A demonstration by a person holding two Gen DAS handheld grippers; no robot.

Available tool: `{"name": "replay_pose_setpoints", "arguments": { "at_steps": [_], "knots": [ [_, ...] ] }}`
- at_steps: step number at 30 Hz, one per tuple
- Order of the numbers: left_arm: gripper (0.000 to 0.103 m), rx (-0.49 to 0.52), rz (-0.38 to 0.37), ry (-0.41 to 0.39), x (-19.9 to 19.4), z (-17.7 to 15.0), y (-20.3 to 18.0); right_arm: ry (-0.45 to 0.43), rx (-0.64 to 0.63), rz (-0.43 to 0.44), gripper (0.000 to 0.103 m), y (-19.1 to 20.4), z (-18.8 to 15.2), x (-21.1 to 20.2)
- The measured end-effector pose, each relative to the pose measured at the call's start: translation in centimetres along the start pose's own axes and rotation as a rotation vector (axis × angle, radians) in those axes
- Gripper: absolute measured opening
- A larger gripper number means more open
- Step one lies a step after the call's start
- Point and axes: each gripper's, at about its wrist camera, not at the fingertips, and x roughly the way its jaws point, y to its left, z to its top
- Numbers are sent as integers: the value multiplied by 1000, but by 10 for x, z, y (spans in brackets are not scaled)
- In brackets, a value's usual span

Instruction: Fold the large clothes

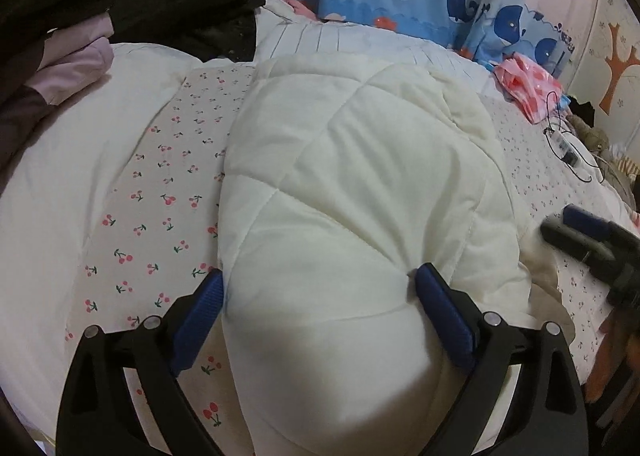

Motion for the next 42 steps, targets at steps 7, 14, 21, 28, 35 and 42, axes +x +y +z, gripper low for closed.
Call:
{"name": "replay_pose_setpoints", "arguments": {
  "at_steps": [7,14,21,28,35,42],
  "knots": [
    [92,129,157,-128,-40,-1,-25,20,91,46,96,-25,-18,-10],
    [92,172,181,-150,-40,29,-37,-155,53,-27,96,-1,72,-30],
    [92,65,48,-47,-17,23,-19,65,166,-37,96,-34,50,59],
    [92,115,143,-81,-27,20,-30,-80,137,42,96,-12,30,-29],
    [92,44,132,-113,-46,13,-29,31,151,56,96,-19,-21,-27],
    [95,75,157,-172,-64,4,-39,-118,108,47,96,-6,-17,-76]
  ]
}}
